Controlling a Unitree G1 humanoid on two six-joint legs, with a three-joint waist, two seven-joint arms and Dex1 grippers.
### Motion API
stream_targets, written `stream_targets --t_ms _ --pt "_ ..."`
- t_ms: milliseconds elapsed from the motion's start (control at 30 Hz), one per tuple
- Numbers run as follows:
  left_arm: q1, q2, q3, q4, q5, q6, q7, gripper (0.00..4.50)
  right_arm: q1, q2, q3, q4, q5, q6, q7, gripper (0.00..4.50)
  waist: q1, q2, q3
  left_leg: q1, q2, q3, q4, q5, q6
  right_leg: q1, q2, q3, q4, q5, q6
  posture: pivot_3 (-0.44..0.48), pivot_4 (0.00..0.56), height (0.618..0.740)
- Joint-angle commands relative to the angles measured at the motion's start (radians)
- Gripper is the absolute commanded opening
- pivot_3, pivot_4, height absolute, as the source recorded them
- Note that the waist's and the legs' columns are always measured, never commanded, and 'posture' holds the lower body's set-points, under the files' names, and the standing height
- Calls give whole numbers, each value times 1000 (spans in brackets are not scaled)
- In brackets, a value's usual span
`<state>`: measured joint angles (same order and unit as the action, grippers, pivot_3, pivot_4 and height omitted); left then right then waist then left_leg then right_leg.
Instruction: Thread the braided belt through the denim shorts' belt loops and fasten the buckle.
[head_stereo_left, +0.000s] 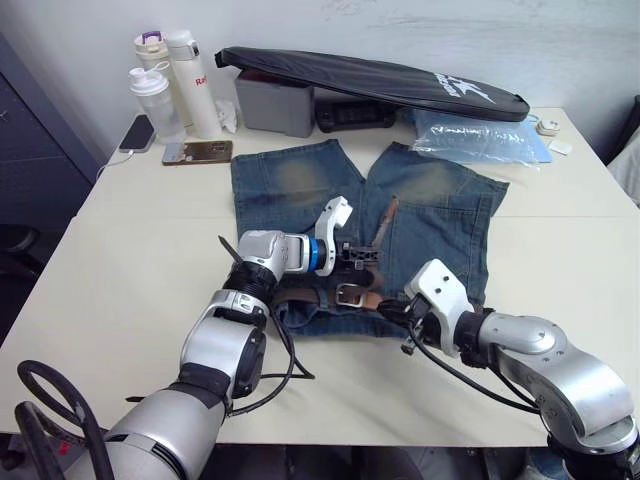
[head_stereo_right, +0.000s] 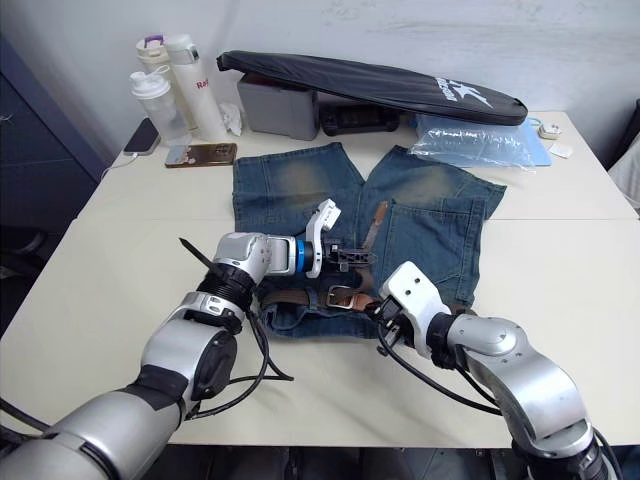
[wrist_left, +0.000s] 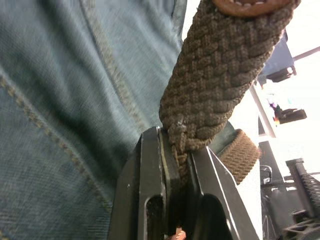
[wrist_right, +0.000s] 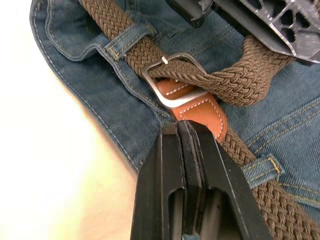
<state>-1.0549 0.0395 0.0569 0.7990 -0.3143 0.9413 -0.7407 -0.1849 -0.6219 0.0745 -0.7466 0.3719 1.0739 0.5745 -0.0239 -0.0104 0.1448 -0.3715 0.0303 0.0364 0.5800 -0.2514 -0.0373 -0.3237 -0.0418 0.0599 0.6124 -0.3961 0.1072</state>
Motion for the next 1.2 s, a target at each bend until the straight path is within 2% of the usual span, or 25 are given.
stream_targets --t_ms 33,167,400,567,667,733,767,833,1067,1200 --pt "35 38 -24 -125 3 8 11 0 -3 -46 17 -34 -27 -44 -9 118 0 0 0 0 0 0 1 0 0 0 0 0 0 0 0 0 150 740" --pt "96 122 -164 -241 105 -101 -14 0 2 -95 45 -25 -62 -80 -14 118 -2 1 0 1 0 0 0 0 0 0 0 1 -1 0 0 0 150 740" --pt "162 193 -291 -376 181 -185 -27 0 -24 -111 71 9 -102 -127 -23 118 7 3 -2 0 0 0 2 0 0 1 0 3 -1 0 0 0 150 740" --pt "164 216 -322 -418 214 -242 -29 0 -21 -148 113 27 -152 -177 -12 118 20 3 -2 0 0 1 4 -2 3 1 0 3 -1 0 0 0 150 740" --pt "165 226 -334 -451 223 -250 -39 0 -18 -225 198 68 -285 -300 -16 118 22 3 -2 -1 0 1 5 -3 4 1 -1 4 -1 0 0 0 150 740" --pt "169 232 -345 -470 227 -250 -46 0 -11 -235 222 88 -328 -360 -23 118 22 3 -2 -1 -1 0 8 -3 5 1 -1 4 -2 0 0 0 150 740" --pt "172 237 -355 -479 234 -254 -49 0 -7 -226 223 96 -351 -393 -41 516 22 3 -2 -2 0 0 9 -4 6 1 -1 4 -2 0 0 0 150 740" --pt "177 246 -372 -490 245 -265 -56 0 -1 -222 243 103 -376 -429 -30 925 22 3 -2 -2 0 0 9 -4 6 1 -1 5 -1 0 0 0 150 740" --pt "171 265 -411 -484 288 -323 -71 0 23 -194 247 64 -414 -462 -9 4076 22 4 -2 -2 0 0 11 -4 6 1 0 5 0 0 0 0 150 740" --pt "163 257 -416 -470 295 -337 -78 0 24 -198 287 104 -518 -504 -39 4076 22 4 -3 -2 0 0 11 -4 6 2 0 5 0 0 0 0 150 740"
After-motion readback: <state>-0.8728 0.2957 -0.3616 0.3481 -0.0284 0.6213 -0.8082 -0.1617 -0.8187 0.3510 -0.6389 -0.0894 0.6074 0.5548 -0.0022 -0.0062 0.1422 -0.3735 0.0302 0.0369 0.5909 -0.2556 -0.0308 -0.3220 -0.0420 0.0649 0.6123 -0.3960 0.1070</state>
